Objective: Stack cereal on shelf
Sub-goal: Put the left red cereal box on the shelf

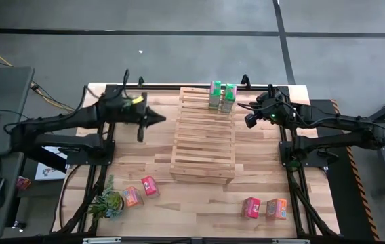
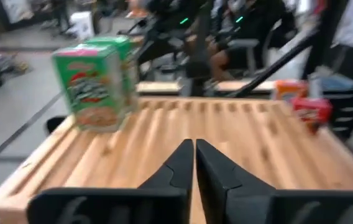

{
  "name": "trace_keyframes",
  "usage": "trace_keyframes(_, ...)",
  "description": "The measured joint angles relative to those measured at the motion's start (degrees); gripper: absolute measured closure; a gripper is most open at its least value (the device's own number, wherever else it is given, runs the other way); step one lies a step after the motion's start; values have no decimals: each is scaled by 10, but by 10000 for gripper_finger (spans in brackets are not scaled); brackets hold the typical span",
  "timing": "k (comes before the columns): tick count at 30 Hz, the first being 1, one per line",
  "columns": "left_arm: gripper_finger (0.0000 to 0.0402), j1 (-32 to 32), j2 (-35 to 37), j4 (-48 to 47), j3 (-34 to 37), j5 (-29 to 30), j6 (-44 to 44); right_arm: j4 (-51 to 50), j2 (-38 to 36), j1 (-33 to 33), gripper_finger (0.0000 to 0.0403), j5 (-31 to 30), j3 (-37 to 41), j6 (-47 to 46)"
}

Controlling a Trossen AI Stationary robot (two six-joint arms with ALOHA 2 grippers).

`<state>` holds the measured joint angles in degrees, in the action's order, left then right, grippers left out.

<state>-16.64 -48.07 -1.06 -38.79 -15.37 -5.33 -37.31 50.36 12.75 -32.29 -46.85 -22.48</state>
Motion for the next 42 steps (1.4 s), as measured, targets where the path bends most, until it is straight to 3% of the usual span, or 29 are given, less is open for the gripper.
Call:
trace_keyframes(4, 339, 57, 15, 18, 11, -22, 0, 0, 0, 0, 402, 0, 0, -8)
trace_keyframes(8, 262, 130, 10, 69, 10, -56, -29, 0, 0, 0, 402, 1, 0, -28)
trace_keyframes(14, 151, 225, -3, 98, 10, -62, -78, 0, 0, 0, 402, 3, 0, -42)
trace_keyframes(18, 109, 291, -23, 109, -8, -58, -73, 0, 0, 0, 402, 3, 0, -51)
trace_keyframes(21, 98, 346, -53, 57, -54, -3, -74, 0, 0, 0, 402, 3, 0, -51)
trace_keyframes(25, 97, 416, -125, -139, -144, 150, -64, -1, 0, 0, 402, 3, 0, -51)
trace_keyframes(28, 96, 455, -193, -272, -207, 224, -25, -2, 0, 0, 402, 3, 0, -51)
trace_keyframes(33, 96, 499, -301, -411, -285, 249, 34, -2, 0, 0, 402, 4, 0, -46)
trace_keyframes(42, 96, 535, -408, -511, -344, 252, 65, -2, 0, 0, 402, 4, 0, -46)
